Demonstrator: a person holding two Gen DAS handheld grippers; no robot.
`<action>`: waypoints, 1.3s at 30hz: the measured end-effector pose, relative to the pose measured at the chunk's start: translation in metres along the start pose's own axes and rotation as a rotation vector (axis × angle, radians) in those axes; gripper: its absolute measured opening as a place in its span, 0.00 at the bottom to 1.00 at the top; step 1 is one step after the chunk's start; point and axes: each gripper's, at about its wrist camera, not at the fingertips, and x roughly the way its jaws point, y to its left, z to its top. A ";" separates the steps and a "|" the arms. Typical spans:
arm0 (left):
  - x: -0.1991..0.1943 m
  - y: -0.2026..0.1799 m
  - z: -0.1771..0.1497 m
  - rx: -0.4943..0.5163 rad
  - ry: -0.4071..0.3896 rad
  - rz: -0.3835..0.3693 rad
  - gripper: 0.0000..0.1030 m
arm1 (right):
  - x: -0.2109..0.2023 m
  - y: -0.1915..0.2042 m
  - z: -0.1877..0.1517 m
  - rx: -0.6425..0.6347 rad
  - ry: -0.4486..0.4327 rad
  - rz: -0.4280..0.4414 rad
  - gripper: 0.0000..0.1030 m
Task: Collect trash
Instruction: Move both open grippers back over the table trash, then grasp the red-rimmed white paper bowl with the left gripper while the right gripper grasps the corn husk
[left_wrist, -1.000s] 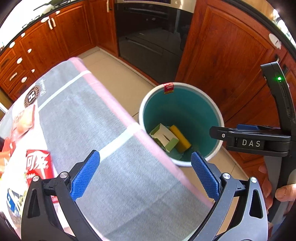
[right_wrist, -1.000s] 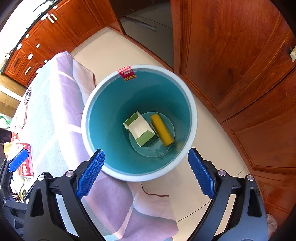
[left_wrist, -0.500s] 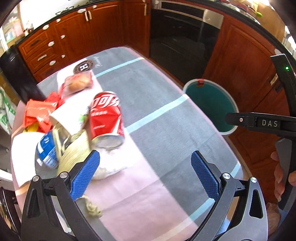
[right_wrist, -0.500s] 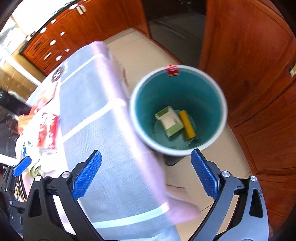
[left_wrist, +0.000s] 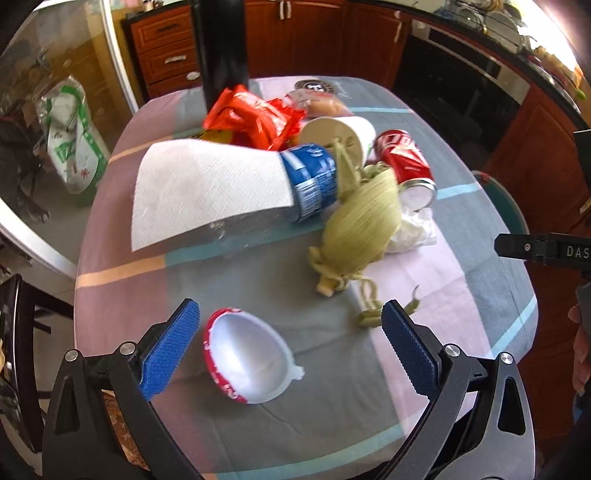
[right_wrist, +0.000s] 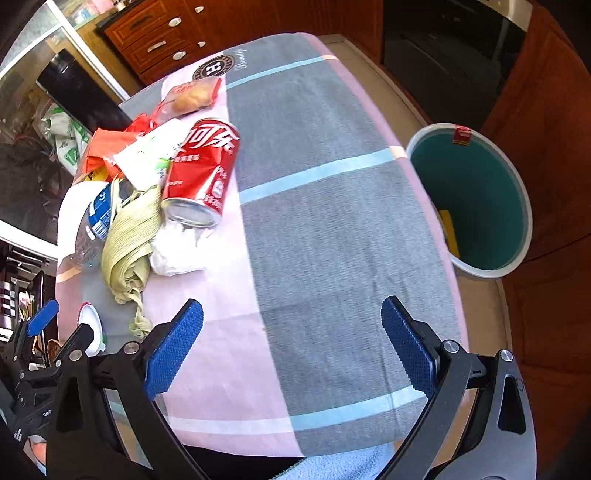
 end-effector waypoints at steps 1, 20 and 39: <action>0.003 0.007 -0.004 -0.016 0.009 0.001 0.96 | 0.001 0.008 0.000 -0.010 0.004 0.001 0.90; 0.028 0.040 -0.038 -0.084 0.066 -0.135 0.54 | 0.020 0.108 0.009 -0.185 0.029 -0.015 0.90; 0.024 0.049 -0.043 -0.094 0.069 -0.173 0.56 | 0.042 0.165 0.012 -0.356 -0.030 -0.022 0.54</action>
